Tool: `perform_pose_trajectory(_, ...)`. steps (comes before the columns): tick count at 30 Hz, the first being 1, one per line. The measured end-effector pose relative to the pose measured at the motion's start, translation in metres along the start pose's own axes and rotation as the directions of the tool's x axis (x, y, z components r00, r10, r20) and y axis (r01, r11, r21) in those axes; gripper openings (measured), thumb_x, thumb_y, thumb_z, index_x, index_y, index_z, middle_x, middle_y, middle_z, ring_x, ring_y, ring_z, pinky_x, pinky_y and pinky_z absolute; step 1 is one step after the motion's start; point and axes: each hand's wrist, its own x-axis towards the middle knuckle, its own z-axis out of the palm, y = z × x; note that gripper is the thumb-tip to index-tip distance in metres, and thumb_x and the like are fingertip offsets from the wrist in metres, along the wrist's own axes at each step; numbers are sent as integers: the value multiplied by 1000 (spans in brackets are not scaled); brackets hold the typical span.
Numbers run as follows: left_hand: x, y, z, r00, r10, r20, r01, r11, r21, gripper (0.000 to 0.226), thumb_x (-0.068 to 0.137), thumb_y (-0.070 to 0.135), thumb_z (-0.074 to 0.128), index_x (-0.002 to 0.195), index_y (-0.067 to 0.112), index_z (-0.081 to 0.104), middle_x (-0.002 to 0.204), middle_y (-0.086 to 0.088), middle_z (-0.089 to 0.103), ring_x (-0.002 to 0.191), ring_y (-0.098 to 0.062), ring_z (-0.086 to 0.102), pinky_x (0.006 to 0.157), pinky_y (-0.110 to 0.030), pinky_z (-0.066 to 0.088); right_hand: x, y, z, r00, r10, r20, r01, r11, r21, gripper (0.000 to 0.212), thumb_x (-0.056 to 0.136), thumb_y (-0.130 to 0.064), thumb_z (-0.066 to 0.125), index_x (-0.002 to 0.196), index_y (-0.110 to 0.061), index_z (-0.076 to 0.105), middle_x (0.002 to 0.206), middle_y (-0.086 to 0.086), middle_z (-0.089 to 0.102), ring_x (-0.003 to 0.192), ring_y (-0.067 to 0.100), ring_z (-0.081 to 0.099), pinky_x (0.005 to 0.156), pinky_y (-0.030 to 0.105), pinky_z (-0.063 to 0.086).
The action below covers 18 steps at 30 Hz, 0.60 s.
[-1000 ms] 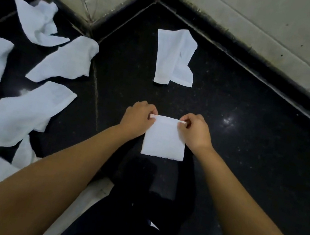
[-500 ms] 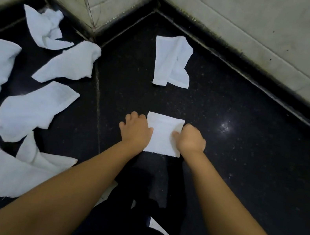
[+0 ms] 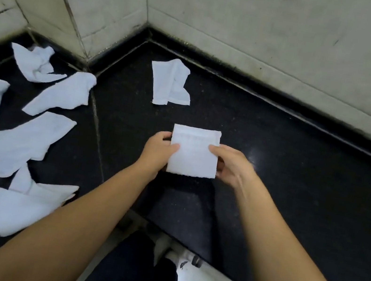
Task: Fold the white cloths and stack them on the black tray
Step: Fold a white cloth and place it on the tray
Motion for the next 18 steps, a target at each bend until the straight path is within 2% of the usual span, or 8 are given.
perform_pose_trajectory(2, -12, 2, 10, 995, -16, 100, 23, 997, -73, 19, 89, 4, 53, 105, 10, 62, 100, -6, 68, 84, -14, 65, 68, -28, 54, -20, 7, -15, 999, -42, -33, 44, 997, 60, 13, 92, -6, 55, 102, -9, 61, 87, 5, 67, 75, 17, 63, 70, 34, 52)
perform_pose_trajectory(6, -34, 3, 30, 940, -67, 336, 122, 982, -146, 13, 93, 8, 53, 99, 10, 65, 103, -7, 70, 93, -18, 67, 74, -31, 54, -61, 33, -52, 987, -93, -132, 113, 983, 146, 13, 93, -8, 54, 102, -10, 63, 94, 7, 68, 81, 20, 64, 71, 35, 53)
perform_pose_trajectory(10, -62, -5, 60, 862, -76, 501, 127, 989, -69, 12, 93, 9, 55, 98, 11, 65, 105, -8, 70, 95, -19, 66, 79, -33, 54, -115, 73, -78, 950, -116, -291, 192, 950, 247, 13, 93, -7, 54, 100, -11, 64, 94, 6, 69, 80, 19, 65, 75, 35, 53)
perform_pose_trajectory(12, -82, -14, 75, 811, -93, 578, 131, 991, -24, 11, 92, 9, 55, 98, 11, 64, 103, -7, 70, 92, -18, 66, 76, -31, 54, -146, 97, -87, 913, -107, -393, 235, 927, 294, 13, 93, -6, 53, 97, -11, 64, 94, 6, 69, 82, 20, 64, 79, 38, 53)
perform_pose_trajectory(18, -158, -51, 120, 637, -164, 753, 102, 986, 129, 12, 93, 8, 54, 87, 14, 64, 90, -3, 70, 79, -14, 67, 64, -26, 52, -238, 171, -110, 774, 2, -634, 308, 873, 379, 12, 92, -7, 53, 97, -13, 63, 97, 5, 67, 86, 21, 62, 75, 33, 53)
